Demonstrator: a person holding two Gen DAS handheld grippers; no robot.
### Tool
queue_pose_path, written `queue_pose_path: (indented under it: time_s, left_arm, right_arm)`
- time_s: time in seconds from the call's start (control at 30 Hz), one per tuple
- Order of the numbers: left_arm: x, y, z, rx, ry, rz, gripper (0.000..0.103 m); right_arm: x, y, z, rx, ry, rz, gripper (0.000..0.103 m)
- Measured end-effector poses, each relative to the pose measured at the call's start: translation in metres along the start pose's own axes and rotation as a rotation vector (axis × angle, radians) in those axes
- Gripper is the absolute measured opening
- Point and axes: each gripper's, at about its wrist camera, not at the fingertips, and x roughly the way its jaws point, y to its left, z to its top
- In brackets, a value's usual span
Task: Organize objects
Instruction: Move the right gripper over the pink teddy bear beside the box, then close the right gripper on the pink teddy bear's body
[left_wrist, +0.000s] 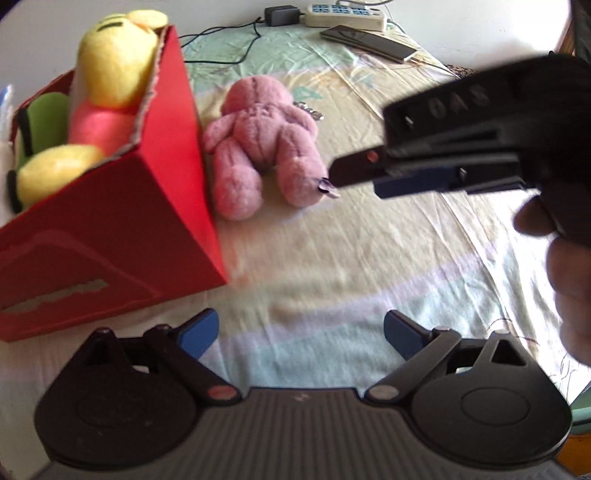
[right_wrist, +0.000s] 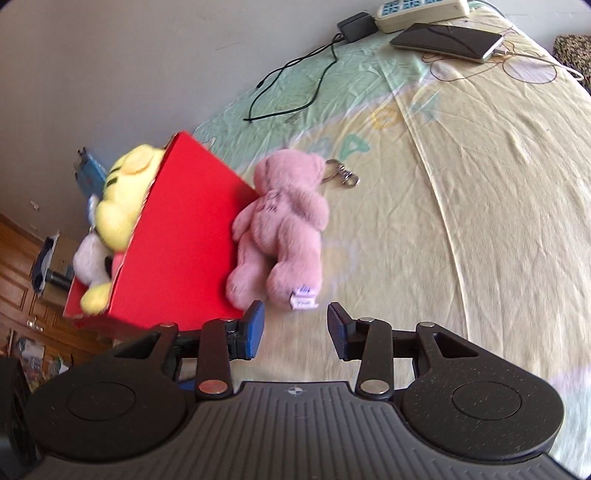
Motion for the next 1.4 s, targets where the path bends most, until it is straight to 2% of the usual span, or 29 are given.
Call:
queue_pose_path:
  time_s: [0.23,0.37,0.47,0.53,0.63,0.83,1.07,1.37,1.4]
  left_arm:
    - [0.008,0.007,0.004,0.002,0.006,-0.070,0.096]
    - [0.009,0.010,0.005,0.016,0.007,-0.082,0.096]
    - [0.007,0.014,0.005,0.027,0.006,-0.089,0.096]
    - [0.006,0.012,0.005,0.035,0.001,-0.090,0.096]
    - [0.003,0.011,0.008,0.055,-0.012,-0.091,0.096]
    - [-0.005,0.006,0.009,0.086,-0.029,-0.128,0.096]
    - [-0.021,-0.018,0.009,0.147,-0.064,-0.185,0.096]
    - [-0.014,-0.041,0.021,0.200,-0.089,-0.254,0.098]
    - [-0.015,-0.043,0.023,0.205,-0.091,-0.263,0.098]
  right_arm:
    - [0.031,-0.002,0.019,0.001,0.008,-0.016,0.045]
    - [0.049,0.001,0.025,-0.014,0.023,-0.018,0.045]
    - [0.058,0.002,0.028,-0.015,0.021,-0.009,0.041]
    - [0.061,0.004,0.029,-0.030,0.020,-0.011,0.033]
    - [0.061,0.001,0.030,-0.027,0.023,-0.010,0.029]
    - [0.042,-0.012,0.021,-0.019,0.017,-0.016,0.028]
    - [0.001,-0.039,-0.008,0.022,0.033,-0.015,0.028]
    - [-0.038,-0.069,-0.042,0.097,0.058,0.001,0.029]
    - [-0.040,-0.072,-0.043,0.102,0.060,0.010,0.032]
